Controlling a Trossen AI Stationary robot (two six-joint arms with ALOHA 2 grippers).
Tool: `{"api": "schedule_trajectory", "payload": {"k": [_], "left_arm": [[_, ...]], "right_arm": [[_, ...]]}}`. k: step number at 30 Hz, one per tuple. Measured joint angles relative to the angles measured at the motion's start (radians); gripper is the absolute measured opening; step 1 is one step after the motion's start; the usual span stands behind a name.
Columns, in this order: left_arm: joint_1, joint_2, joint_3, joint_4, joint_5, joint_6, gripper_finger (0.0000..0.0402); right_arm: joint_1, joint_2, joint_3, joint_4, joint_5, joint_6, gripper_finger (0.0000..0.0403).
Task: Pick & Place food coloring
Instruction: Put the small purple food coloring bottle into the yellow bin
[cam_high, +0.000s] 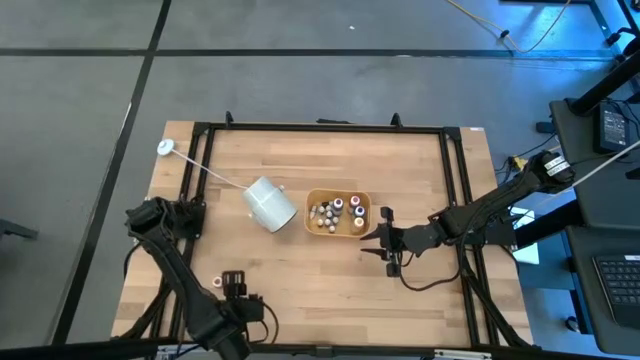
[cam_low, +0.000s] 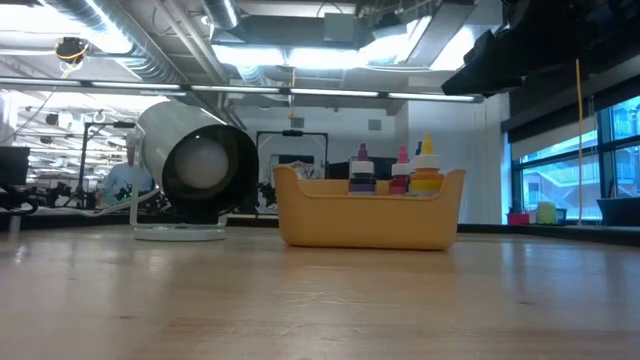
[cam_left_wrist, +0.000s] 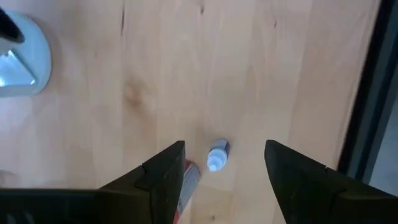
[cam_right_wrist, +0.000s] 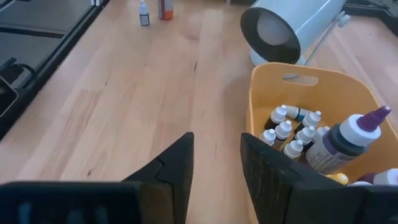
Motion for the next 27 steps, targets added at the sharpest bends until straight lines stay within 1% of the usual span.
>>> {"api": "schedule_trajectory", "payload": {"k": [4, 9, 12, 14, 16, 19, 23, 27], "left_arm": [[0.003, 0.001, 0.000, 0.016, 0.001, 0.019, 0.0214], [-0.006, -0.015, 0.000, 0.008, -0.049, 0.001, 0.0214], [-0.008, -0.032, 0.000, 0.005, -0.054, -0.024, 0.0214], [-0.010, -0.047, -0.011, 0.025, -0.085, -0.028, 0.0213], [-0.008, -0.072, -0.062, 0.094, -0.084, -0.019, 0.0212], [-0.003, -0.129, -0.203, 0.237, -0.053, -0.022, 0.0212], [-0.009, -0.252, -0.381, 0.356, -0.057, -0.080, 0.0212], [-0.021, -0.356, -0.485, 0.486, -0.069, -0.090, 0.0212]], "right_arm": [[0.000, 0.000, 0.000, 0.003, 0.004, -0.023, 0.0134], [0.000, 0.000, 0.000, 0.010, 0.004, -0.028, 0.0134], [0.000, 0.000, 0.000, 0.018, 0.004, -0.072, 0.0134], [0.000, 0.000, 0.000, 0.038, 0.010, -0.106, 0.0134], [0.000, 0.000, 0.000, 0.066, 0.024, -0.133, 0.0134], [0.000, 0.000, 0.000, 0.094, 0.038, -0.167, 0.0134], [-0.001, 0.000, 0.000, 0.127, 0.039, -0.238, 0.0134], [-0.007, 0.000, 0.000, 0.146, 0.038, -0.289, 0.0134]]}}
